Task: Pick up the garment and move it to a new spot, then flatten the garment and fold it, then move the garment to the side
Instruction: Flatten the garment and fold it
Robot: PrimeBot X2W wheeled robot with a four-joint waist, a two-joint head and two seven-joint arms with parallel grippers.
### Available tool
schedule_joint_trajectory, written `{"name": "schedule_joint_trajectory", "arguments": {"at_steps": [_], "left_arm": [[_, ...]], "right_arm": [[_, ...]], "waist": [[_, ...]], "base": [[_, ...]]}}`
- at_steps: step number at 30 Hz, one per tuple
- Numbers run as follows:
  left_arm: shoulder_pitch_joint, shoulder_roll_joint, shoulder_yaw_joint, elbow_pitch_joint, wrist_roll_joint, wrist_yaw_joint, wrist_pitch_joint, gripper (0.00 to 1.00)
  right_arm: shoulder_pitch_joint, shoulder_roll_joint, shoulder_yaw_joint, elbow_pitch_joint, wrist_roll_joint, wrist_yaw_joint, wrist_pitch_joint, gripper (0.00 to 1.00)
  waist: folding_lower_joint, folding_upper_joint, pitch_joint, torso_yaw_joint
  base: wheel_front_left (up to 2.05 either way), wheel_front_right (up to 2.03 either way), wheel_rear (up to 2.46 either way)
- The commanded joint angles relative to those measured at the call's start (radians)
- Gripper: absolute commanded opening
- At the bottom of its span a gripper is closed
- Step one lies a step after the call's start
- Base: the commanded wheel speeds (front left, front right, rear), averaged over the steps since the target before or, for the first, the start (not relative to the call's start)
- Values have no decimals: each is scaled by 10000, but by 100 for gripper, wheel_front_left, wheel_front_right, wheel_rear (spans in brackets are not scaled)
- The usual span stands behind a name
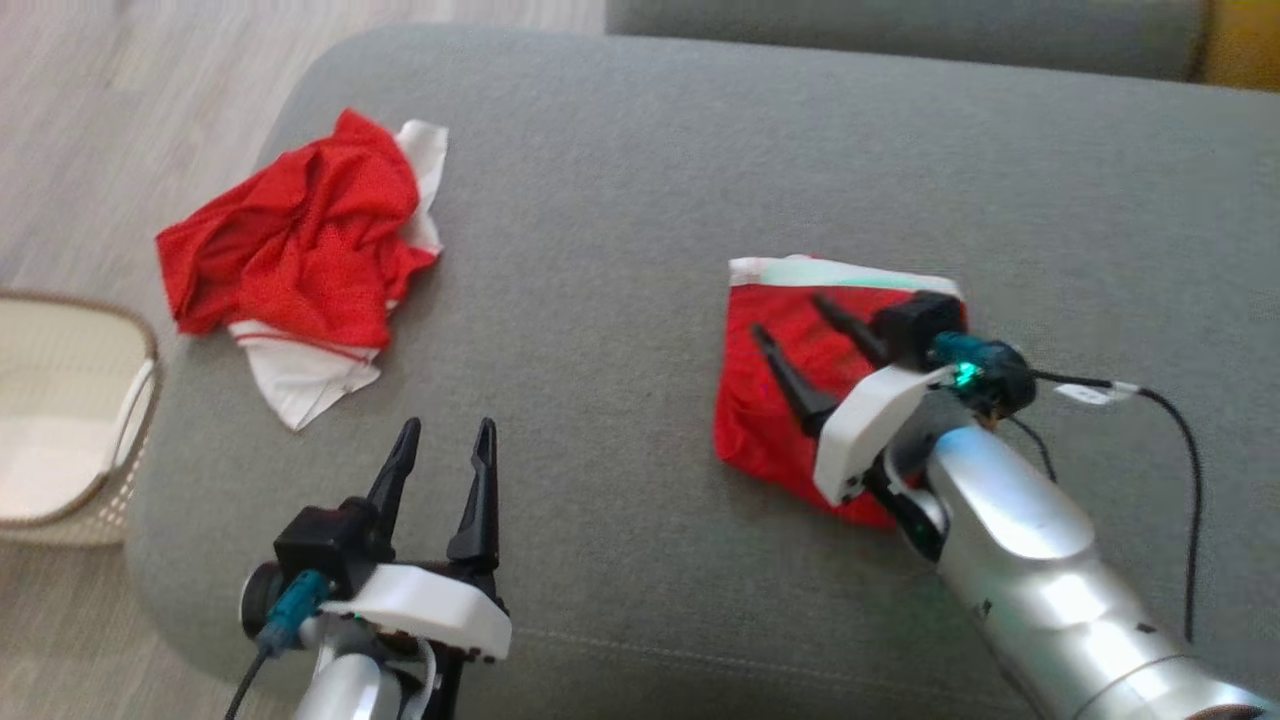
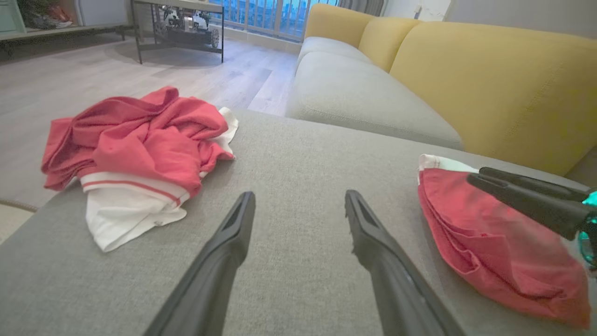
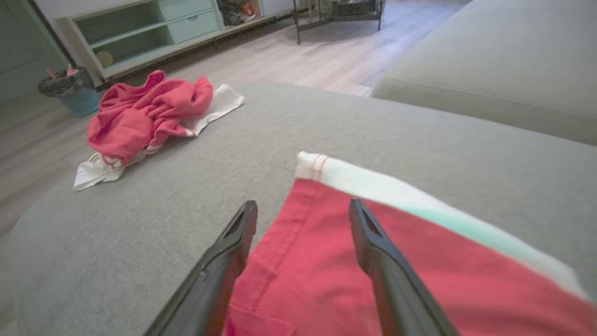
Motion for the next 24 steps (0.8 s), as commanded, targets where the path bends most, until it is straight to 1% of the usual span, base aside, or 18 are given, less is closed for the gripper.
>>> {"name": "schedule_joint_trajectory", "arguments": {"at_steps": [1, 4, 7, 10, 13, 16, 19, 24], "left_arm": [[-225, -3, 373, -339, 102, 47, -53, 100], [-162, -3, 569, -394, 190, 48, -53, 100], [-120, -3, 756, -500, 278, 24, -53, 100], [-120, -3, 986, -744, 310, 21, -53, 100], [-98, -3, 1245, -1021, 327, 32, -53, 100], [-40, -3, 1466, -1280, 322, 74, -53, 100], [72, -3, 1559, -1449, 361, 109, -53, 100], [368, -3, 1598, -1649, 439, 240, -53, 100]], "right_arm": [[-333, 106, -86, -298, -130, -2, -149, 100], [-373, -266, -740, -574, -752, -2, -224, 100], [-171, -656, -1541, -1174, -1488, -2, -254, 100], [307, -971, -2395, -2241, -2264, -2, -261, 100], [1107, -1106, -3189, -3505, -2998, -2, -263, 100], [2077, -1028, -3905, -4734, -3560, -2, -263, 100], [3085, -752, -4529, -5825, -3942, -2, -264, 100], [4459, -260, -5136, -7035, -4393, -2, -265, 100]], "waist": [[0, 0, -309, -331], [0, 0, -599, -682], [0, 0, -809, -1002], [0, 0, -938, -1285], [0, 0, -1026, -1530], [0, 0, -1087, -1725], [0, 0, -1113, -1885], [0, 0, -1063, -2068]], "base": [[0, 0, 0], [0, 0, 0], [0, 0, 0], [0, 0, 0], [0, 0, 0], [0, 0, 0], [0, 0, 0], [0, 0, 0]]}}
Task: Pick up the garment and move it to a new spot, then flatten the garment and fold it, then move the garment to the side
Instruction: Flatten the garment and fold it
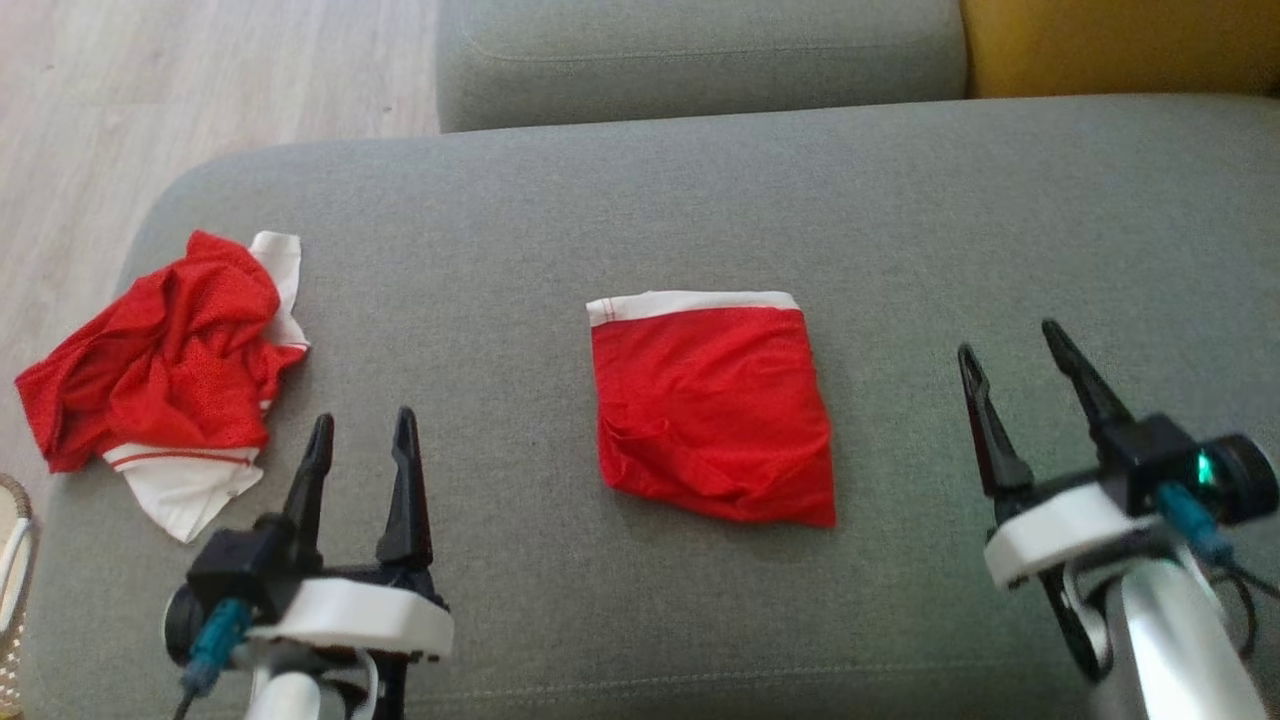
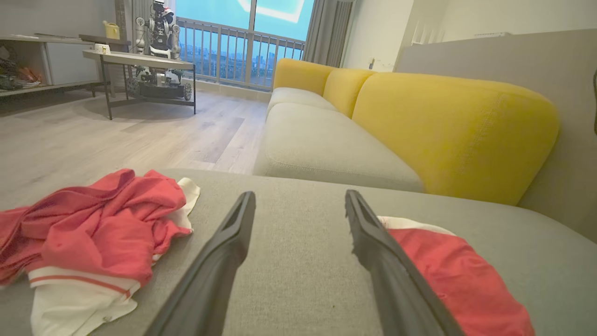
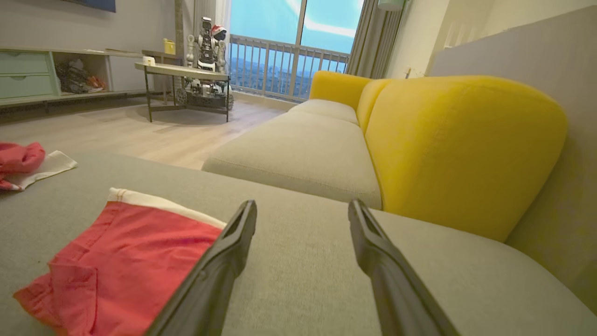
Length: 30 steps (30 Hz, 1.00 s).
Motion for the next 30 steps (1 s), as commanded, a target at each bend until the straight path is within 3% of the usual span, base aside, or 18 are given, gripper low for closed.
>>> {"name": "schedule_joint_trajectory", "arguments": {"at_steps": [1, 14, 15, 16, 17, 23, 30], "left_arm": [[-180, 8, 342, -377, 136, 113, -53, 100], [-319, 8, 93, -254, 335, 13, -53, 100], [-363, 8, 56, -244, 339, -9, -53, 100], [-408, 8, 18, -224, 342, -34, -53, 100], [-456, 8, -24, -197, 348, -64, -53, 100], [-695, 8, -151, -169, 303, -123, -53, 100], [-1026, 8, -523, -55, 196, -208, -53, 100]], "right_arm": [[-25, 145, 8, -634, -151, -2, -102, 100], [306, 479, -117, -774, -348, -2, -102, 100], [220, 480, -7, -627, -343, -2, -102, 77], [104, 458, 141, -486, -373, -2, -102, 9], [-28, 409, 313, -354, -402, -2, -102, 0], [-858, 224, 1308, 553, -176, -2, -93, 0], [-2163, -339, 2636, 2984, 150, -2, -81, 0]], "waist": [[1, 0, 54, -68], [1, 0, 381, 189], [1, 0, 462, 275], [1, 0, 546, 362], [1, 0, 638, 461], [1, 0, 1167, 1041], [1, 0, 1700, 2013]], "base": [[0, 0, 0], [0, 0, 0], [0, 0, 0], [0, 0, 0], [0, 0, 0], [0, 0, 0], [0, 0, 0]]}}
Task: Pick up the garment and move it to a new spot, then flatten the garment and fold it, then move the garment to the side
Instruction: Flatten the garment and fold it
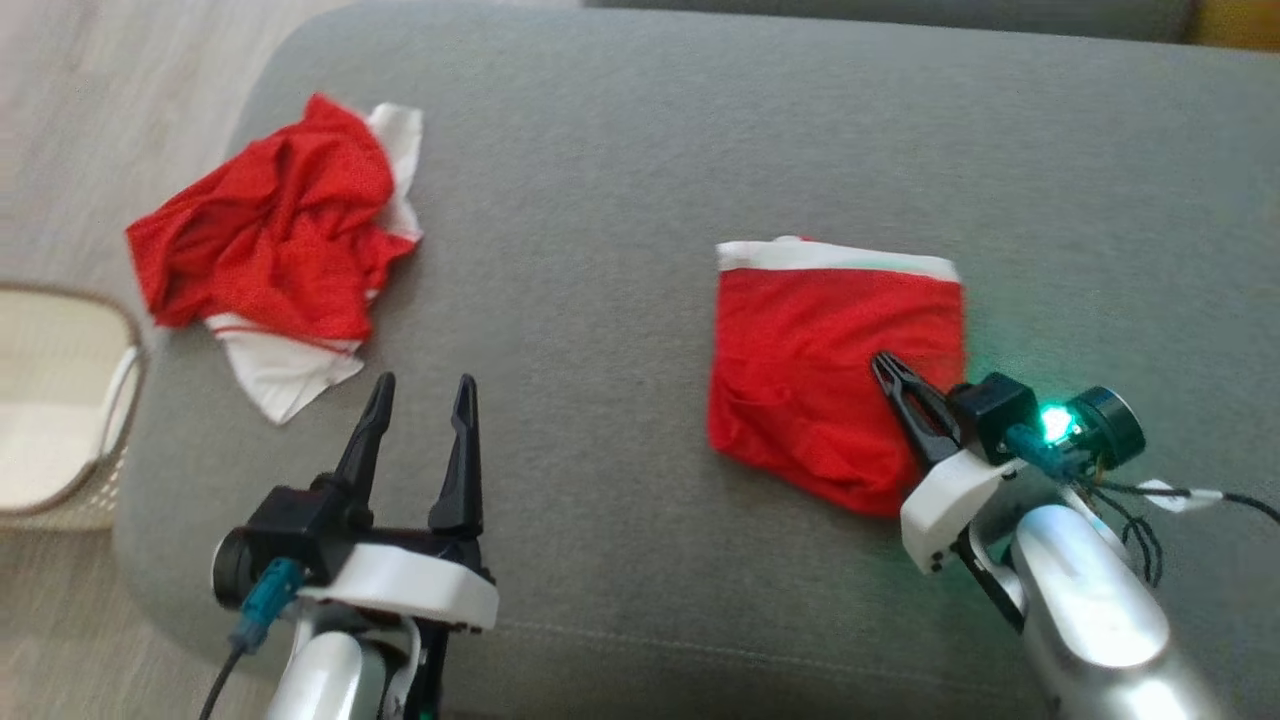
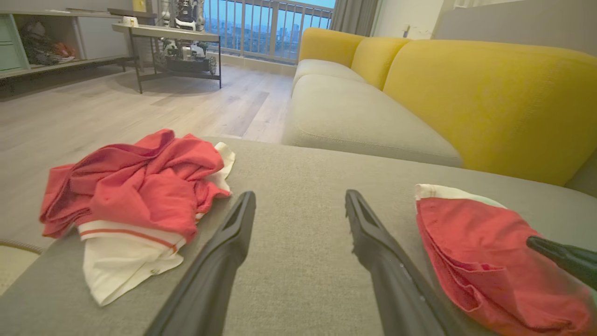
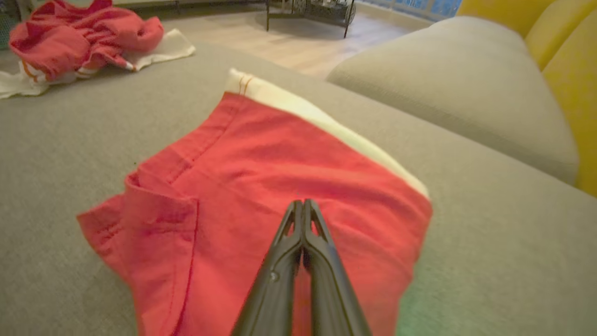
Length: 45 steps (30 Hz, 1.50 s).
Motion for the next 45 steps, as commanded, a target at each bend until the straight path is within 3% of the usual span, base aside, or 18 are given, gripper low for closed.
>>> {"name": "schedule_joint_trajectory", "arguments": {"at_steps": [1, 10, 19, 30, 35, 41, 45], "left_arm": [[-450, 8, 239, -289, -74, -34, -53, 100], [-534, 8, 150, -153, -122, 170, -53, 100], [-508, 8, 172, -90, -81, 221, -53, 100], [-207, 8, 314, -89, 16, 202, -53, 100], [-106, 8, 498, -152, 62, 218, -53, 100], [51, 8, 884, -361, 77, 226, -53, 100], [246, 8, 1066, -430, 59, 276, -53, 100]], "right_arm": [[-422, -67, 284, 43, 154, -2, -79, 0], [-1269, -22, 1412, 2265, 771, -2, -95, 0], [-981, 391, 3263, 1842, 1801, -2, -97, 0], [-551, 362, 4474, 1915, 2807, -2, -93, 0], [-846, 213, 3376, 1059, 2968, -2, -96, 0], [-178, 40, 114, -1252, 2168, -2, -97, 0], [885, 305, -2006, -3131, 1195, -2, -98, 0]], "waist": [[-2, 0, 293, 463], [-2, 0, 448, 1004], [-2, 0, 52, 797], [-2, 0, -518, 66], [-2, 0, -745, -350], [-2, 0, -1033, -1022], [-2, 0, -1325, -1440]], "base": [[0, 0, 0], [0, 0, 0], [0, 0, 0], [0, 0, 0], [0, 0, 0], [0, 0, 0], [0, 0, 0]]}}
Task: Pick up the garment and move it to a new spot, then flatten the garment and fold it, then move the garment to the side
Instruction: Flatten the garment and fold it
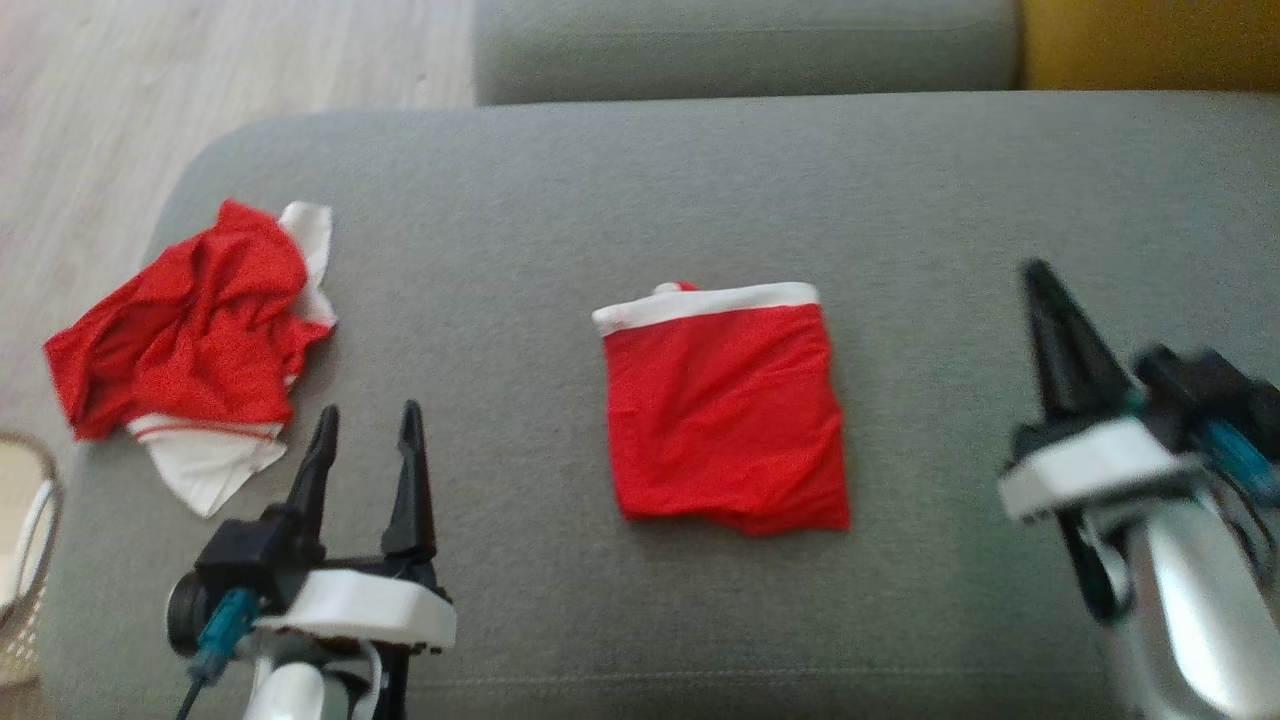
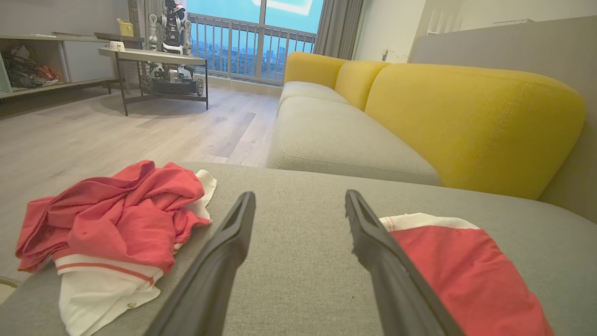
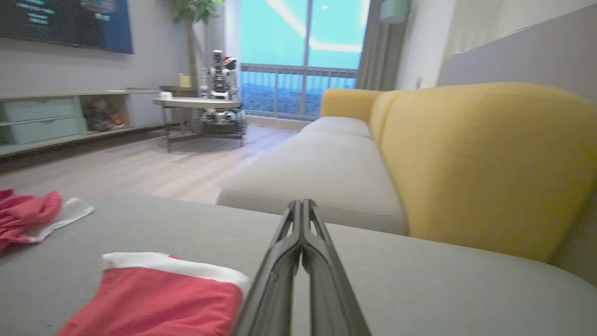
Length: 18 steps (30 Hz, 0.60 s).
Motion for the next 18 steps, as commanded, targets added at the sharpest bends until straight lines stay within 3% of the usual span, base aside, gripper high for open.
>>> {"name": "schedule_joint_trajectory", "arguments": {"at_steps": [1, 6, 8, 9, 18], "left_arm": [[-159, 10, 447, -418, 12, 102, -53, 100], [113, 10, 674, -638, -266, 285, -53, 100], [235, 10, 757, -648, -312, 289, -53, 100], [282, 10, 802, -675, -245, 305, -53, 100], [706, 10, 876, -837, 135, 465, -53, 100]], "right_arm": [[368, 259, -207, -768, -215, -2, -63, 0], [1534, 585, -1237, -2403, -505, -2, -64, 0], [1899, 624, -1334, -2621, -692, -2, -64, 74], [2033, 636, -1352, -2706, -765, -2, -64, 100], [2767, 669, -1265, -2488, -631, -2, -64, 100]], "waist": [[1, 0, -271, -336], [1, 0, -393, -742], [1, 0, -401, -847], [1, 0, -402, -870], [1, 0, -457, -872]], "base": [[0, 0, 0], [0, 0, 0], [0, 0, 0], [0, 0, 0], [0, 0, 0]]}}
